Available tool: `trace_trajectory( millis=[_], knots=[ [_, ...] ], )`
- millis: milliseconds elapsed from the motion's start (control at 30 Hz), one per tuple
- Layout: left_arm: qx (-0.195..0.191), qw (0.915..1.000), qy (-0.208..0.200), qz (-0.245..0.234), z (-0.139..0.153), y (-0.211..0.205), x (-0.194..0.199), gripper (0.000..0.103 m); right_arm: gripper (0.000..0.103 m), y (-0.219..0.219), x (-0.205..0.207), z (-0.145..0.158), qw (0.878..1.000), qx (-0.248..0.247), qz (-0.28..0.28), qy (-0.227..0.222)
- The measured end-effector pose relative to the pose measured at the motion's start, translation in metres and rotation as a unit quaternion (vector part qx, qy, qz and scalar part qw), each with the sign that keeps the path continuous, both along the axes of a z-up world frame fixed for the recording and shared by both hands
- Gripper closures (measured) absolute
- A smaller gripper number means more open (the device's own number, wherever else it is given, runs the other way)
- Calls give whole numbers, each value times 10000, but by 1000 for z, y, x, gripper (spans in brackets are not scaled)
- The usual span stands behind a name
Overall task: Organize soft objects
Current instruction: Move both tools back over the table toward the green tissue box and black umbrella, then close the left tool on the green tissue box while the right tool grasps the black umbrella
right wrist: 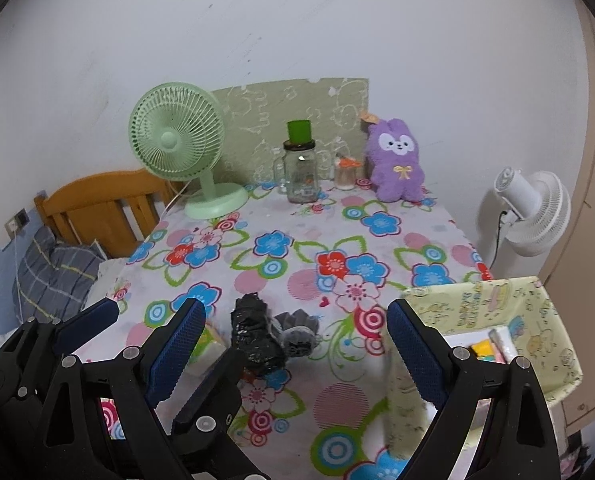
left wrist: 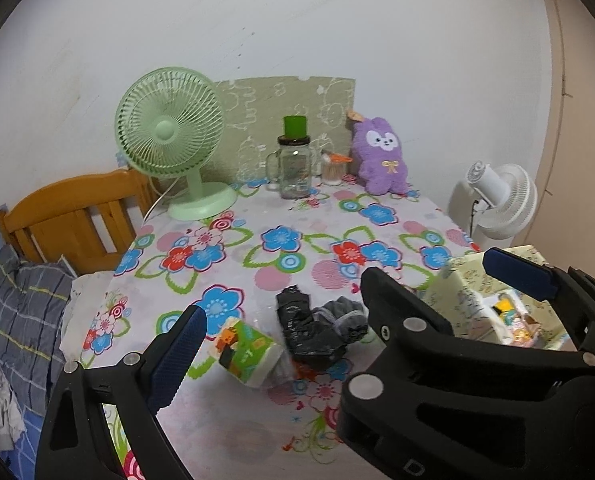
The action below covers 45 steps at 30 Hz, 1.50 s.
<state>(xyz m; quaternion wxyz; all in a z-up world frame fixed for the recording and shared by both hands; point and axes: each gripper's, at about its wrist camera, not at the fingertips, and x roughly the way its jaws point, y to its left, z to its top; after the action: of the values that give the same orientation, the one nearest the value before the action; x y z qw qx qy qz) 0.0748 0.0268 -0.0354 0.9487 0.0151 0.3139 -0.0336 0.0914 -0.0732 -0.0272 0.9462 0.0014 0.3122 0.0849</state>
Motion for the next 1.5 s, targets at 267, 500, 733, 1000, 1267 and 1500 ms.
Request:
trace_trajectory(
  millis=[267,500,733,1000,1267,1500],
  knots=[
    [65,9996,171,196,-20,20,12,6,10,20,16,-21,9999,-8,85,116],
    [50,9987,378,338,-37,33,25,6,10,35,31,-39,9994,-79,186,278],
    [19,9971,595,484,-56,44,39,6,10,42,46,-58,9986,-108,178,490],
    [-12,9945,847,610,-75,52,56,6,14,42,61,-76,9972,-98,129,724],
    [-21,9924,1071,607,-92,50,71,6,21,38,76,-95,9944,-35,23,1055],
    [8,9900,1273,615,-109,49,85,7,31,38,85,-111,9914,-54,18,1311]
  ],
)
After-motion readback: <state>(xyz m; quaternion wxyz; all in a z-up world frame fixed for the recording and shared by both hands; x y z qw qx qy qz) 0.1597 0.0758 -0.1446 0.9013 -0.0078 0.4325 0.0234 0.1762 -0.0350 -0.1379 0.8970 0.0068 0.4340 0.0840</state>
